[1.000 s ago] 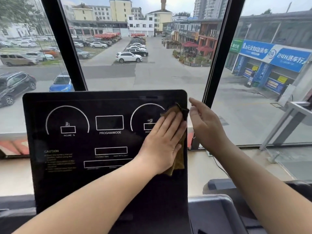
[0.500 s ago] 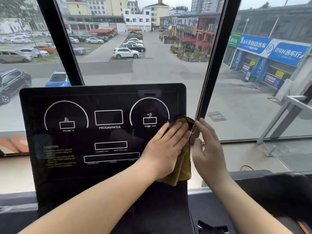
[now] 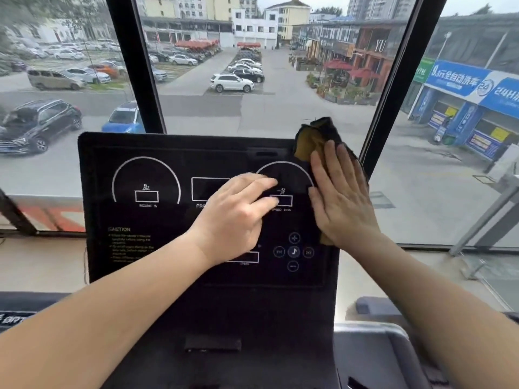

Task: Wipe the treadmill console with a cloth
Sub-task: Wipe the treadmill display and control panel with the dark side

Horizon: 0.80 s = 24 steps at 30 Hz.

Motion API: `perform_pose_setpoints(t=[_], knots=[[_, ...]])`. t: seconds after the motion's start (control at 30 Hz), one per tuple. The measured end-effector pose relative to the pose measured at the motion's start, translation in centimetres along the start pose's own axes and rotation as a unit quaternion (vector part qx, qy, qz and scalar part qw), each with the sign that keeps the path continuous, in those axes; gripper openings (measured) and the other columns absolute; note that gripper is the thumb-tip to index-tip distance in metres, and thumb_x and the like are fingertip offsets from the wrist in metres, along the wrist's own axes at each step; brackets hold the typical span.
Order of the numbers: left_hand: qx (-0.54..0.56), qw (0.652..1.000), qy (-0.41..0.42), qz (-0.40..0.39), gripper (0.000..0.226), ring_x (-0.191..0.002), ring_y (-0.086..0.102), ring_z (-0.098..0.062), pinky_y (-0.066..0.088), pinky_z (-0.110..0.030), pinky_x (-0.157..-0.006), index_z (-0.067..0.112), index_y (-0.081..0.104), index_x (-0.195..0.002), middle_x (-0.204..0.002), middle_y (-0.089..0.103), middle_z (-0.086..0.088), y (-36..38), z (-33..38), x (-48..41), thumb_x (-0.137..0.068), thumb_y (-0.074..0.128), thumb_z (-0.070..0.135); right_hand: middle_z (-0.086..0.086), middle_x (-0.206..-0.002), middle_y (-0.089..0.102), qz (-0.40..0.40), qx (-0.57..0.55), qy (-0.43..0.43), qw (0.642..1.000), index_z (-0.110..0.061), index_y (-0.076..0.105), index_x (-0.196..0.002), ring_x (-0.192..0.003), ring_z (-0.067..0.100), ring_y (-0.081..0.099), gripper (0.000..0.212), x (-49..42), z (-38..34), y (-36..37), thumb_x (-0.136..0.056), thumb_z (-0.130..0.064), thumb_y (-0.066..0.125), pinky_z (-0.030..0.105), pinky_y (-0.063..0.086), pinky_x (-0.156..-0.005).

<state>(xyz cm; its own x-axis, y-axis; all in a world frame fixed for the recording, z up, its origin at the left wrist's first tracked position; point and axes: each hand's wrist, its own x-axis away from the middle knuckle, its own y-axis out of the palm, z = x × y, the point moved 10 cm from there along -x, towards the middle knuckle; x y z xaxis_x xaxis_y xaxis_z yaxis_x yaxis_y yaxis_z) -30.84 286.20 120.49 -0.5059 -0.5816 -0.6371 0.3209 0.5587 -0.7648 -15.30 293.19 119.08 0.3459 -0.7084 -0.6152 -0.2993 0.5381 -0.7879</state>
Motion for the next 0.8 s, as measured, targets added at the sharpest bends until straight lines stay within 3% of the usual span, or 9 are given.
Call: perform_pose_setpoints(t=[0.1, 0.2, 0.3, 0.4, 0.5, 0.63, 0.8], knots=[[0.000, 0.999, -0.048, 0.016, 0.035, -0.124, 0.059, -0.030, 0.046, -0.041, -0.108, 0.003, 0.074, -0.117, -0.130, 0.066, -0.013, -1.2, -2.0, 1.2, -0.085, 0.059, -0.005, 0.011, -0.172, 0.006, 0.023, 0.021, 0.006, 0.999, -0.014, 0.019, -0.162, -0.159, 0.029, 0.000, 0.064, -1.6, -0.9, -0.1, -0.105, -0.036, 0.040, 0.053, 0.007, -0.127], [0.006, 0.998, -0.055, 0.012, 0.032, -0.100, 0.064, -0.027, 0.052, -0.039, -0.089, 0.006, 0.075, -0.112, -0.110, 0.070, -0.007, -0.5, -1.4, 3.5, -0.083, 0.062, 0.000, 0.013, -0.170, 0.015, 0.033, 0.019, 0.023, 0.999, -0.012, 0.025, -0.160, -0.158, 0.031, 0.008, 0.065, 1.2, -2.5, 1.2, -0.103, -0.035, 0.043, 0.054, 0.009, -0.127], [0.012, 0.997, -0.080, -0.002, 0.024, -0.080, 0.060, -0.024, 0.051, -0.041, -0.070, 0.011, 0.075, -0.106, -0.090, 0.067, -0.001, 0.7, -1.0, 6.1, -0.085, 0.064, 0.008, 0.008, -0.170, 0.018, 0.005, -0.007, -0.040, 0.999, -0.014, 0.029, -0.160, -0.158, 0.028, 0.011, 0.065, 6.9, -5.9, 4.1, -0.101, -0.036, 0.047, 0.055, 0.016, -0.125], [0.037, 0.994, -0.100, -0.022, 0.022, -0.081, 0.061, -0.022, 0.054, -0.039, -0.073, 0.012, 0.075, -0.107, -0.088, 0.068, 0.001, 1.2, -0.6, 8.2, -0.087, 0.064, 0.011, 0.004, -0.169, 0.023, -0.026, -0.039, -0.101, 0.994, -0.016, 0.032, -0.158, -0.158, 0.025, 0.016, 0.063, 9.9, -7.8, 5.2, -0.101, -0.037, 0.048, 0.056, 0.019, -0.124], [0.060, 0.991, -0.108, -0.041, 0.022, -0.082, 0.062, -0.019, 0.055, -0.037, -0.076, 0.013, 0.075, -0.107, -0.089, 0.069, 0.004, 0.9, -0.1, 9.8, -0.087, 0.065, 0.010, 0.000, -0.169, 0.023, -0.047, -0.059, -0.134, 0.988, -0.014, 0.024, -0.161, -0.158, 0.018, 0.013, 0.064, 5.3, -7.1, 3.3, -0.104, -0.039, 0.038, 0.054, 0.015, -0.125], [0.073, 0.987, -0.138, -0.041, 0.021, -0.078, 0.059, -0.015, 0.052, -0.032, -0.072, 0.015, 0.075, -0.105, -0.086, 0.068, 0.007, -0.6, -0.6, 10.7, -0.088, 0.065, 0.010, -0.001, -0.171, 0.011, -0.039, 0.005, -0.084, 0.996, -0.020, 0.016, -0.163, -0.159, 0.016, 0.001, 0.063, -2.6, -5.1, 0.6, -0.105, -0.043, 0.026, 0.047, -0.001, -0.128], [0.089, 0.977, -0.194, -0.030, 0.021, -0.079, 0.060, -0.015, 0.052, -0.033, -0.073, 0.015, 0.076, -0.104, -0.087, 0.070, 0.008, -1.4, -2.5, 12.6, -0.088, 0.062, 0.012, 0.005, -0.171, 0.012, -0.007, 0.000, 0.002, 1.000, -0.017, 0.021, -0.162, -0.159, 0.027, 0.004, 0.066, -0.5, -7.5, 2.4, -0.103, -0.045, 0.035, 0.054, 0.002, -0.127]])
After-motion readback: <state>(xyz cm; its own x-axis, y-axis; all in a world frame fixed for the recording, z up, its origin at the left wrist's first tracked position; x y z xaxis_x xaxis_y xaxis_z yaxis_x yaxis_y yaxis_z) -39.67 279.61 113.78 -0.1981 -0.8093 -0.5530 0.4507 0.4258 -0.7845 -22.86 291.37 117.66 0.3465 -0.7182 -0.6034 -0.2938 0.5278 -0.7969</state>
